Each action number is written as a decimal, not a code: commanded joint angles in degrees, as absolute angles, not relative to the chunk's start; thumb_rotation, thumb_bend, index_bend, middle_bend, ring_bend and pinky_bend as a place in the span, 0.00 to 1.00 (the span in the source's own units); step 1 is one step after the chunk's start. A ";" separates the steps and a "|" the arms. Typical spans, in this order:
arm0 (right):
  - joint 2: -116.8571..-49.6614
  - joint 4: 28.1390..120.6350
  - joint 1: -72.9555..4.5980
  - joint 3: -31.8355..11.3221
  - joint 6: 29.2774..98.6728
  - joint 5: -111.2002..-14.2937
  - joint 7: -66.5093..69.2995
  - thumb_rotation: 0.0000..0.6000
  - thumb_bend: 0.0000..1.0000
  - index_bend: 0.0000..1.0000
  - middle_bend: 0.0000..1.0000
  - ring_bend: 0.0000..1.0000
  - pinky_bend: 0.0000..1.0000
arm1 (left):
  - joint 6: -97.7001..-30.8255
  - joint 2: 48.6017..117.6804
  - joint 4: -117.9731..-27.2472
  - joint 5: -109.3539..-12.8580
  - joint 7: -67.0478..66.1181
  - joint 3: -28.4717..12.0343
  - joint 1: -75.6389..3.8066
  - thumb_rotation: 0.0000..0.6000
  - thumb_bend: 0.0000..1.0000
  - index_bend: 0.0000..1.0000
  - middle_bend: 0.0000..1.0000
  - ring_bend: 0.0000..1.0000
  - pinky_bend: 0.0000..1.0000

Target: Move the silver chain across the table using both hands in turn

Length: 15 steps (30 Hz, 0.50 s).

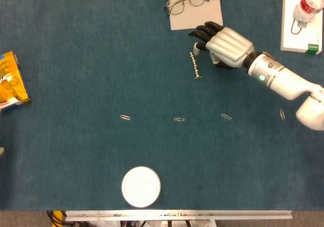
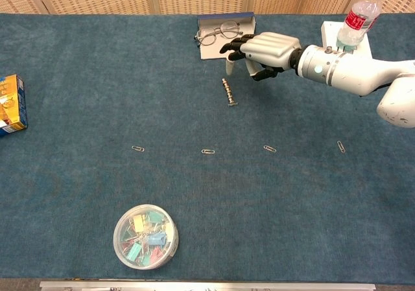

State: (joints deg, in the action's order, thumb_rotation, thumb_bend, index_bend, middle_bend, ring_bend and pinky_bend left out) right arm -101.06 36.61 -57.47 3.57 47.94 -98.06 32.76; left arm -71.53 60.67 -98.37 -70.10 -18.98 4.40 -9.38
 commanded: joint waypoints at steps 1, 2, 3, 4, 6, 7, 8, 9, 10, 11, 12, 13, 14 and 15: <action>-102.35 35.02 -57.96 3.86 47.65 -97.97 33.53 1.00 1.00 0.36 0.10 0.00 0.06 | -71.31 60.87 -98.12 -70.08 -19.02 4.29 -9.37 1.00 0.10 0.23 0.00 0.00 0.00; -102.70 34.58 -58.08 3.92 47.56 -97.95 33.78 1.00 1.00 0.36 0.10 0.00 0.06 | -71.21 60.91 -98.05 -70.10 -18.99 4.28 -9.36 1.00 0.10 0.23 0.00 0.00 0.00; -103.06 34.11 -58.20 3.97 47.47 -97.93 33.99 1.00 1.00 0.36 0.10 0.00 0.06 | -71.11 60.95 -97.99 -70.11 -18.97 4.28 -9.34 1.00 0.10 0.23 0.00 0.00 0.00; -103.44 33.62 -58.32 4.02 47.34 -97.88 34.16 1.00 1.00 0.36 0.10 0.00 0.06 | -71.03 60.98 -97.93 -70.13 -18.96 4.30 -9.31 1.00 0.10 0.23 0.00 0.00 0.00; -104.39 32.52 -58.56 4.02 47.03 -97.66 34.68 1.00 1.00 0.36 0.10 0.00 0.05 | -70.79 61.02 -97.89 -70.05 -18.74 4.29 -9.23 1.00 0.10 0.23 0.00 0.00 0.00; -104.97 31.91 -58.72 3.96 46.80 -97.48 35.09 1.00 1.00 0.36 0.10 0.00 0.05 | -70.65 61.07 -97.77 -69.95 -18.48 4.24 -9.18 1.00 0.10 0.23 0.00 0.00 0.00; -105.41 31.42 -58.86 3.94 46.54 -97.35 35.39 1.00 1.00 0.36 0.10 0.00 0.05 | -70.56 61.12 -97.63 -69.91 -18.31 4.21 -9.14 1.00 0.10 0.23 0.00 0.00 0.00; -105.87 30.93 -59.01 3.93 46.30 -97.25 35.66 1.00 1.00 0.36 0.10 0.00 0.05 | -70.50 61.18 -97.49 -69.88 -18.18 4.18 -9.10 1.00 0.10 0.23 0.00 0.00 0.00; -106.31 30.42 -59.18 3.95 46.03 -97.18 35.92 1.00 1.00 0.36 0.10 0.00 0.05 | -70.45 61.21 -97.38 -69.88 -18.07 4.17 -9.06 1.00 0.10 0.24 0.00 0.00 0.00; -106.91 29.75 -59.42 4.01 45.68 -97.12 36.27 1.00 1.00 0.36 0.10 0.00 0.05 | -70.44 61.24 -97.28 -69.94 -17.92 4.14 -9.00 1.00 0.10 0.24 0.00 0.00 0.00; -107.34 29.24 -59.58 4.07 45.44 -97.10 36.47 1.00 1.00 0.36 0.10 0.00 0.05 | -70.44 61.25 -97.22 -70.00 -17.83 4.13 -8.96 1.00 0.10 0.24 0.00 0.00 0.00; -107.89 28.58 -59.79 4.15 45.24 -97.11 36.66 1.00 1.00 0.36 0.10 0.00 0.05 | -70.45 61.25 -97.13 -70.04 -17.63 4.12 -8.85 1.00 0.10 0.24 0.00 0.00 0.00; -108.28 28.09 -59.92 4.20 45.16 -97.11 36.78 1.00 1.00 0.36 0.10 0.00 0.05 | -70.45 61.23 -97.09 -70.07 -17.49 4.11 -8.79 1.00 0.10 0.24 0.00 0.00 0.00; -108.65 27.64 -60.03 4.26 45.09 -97.12 36.92 1.00 1.00 0.36 0.10 0.00 0.05 | -70.41 61.21 -97.06 -70.06 -17.36 4.11 -8.73 1.00 0.10 0.24 0.00 0.00 0.00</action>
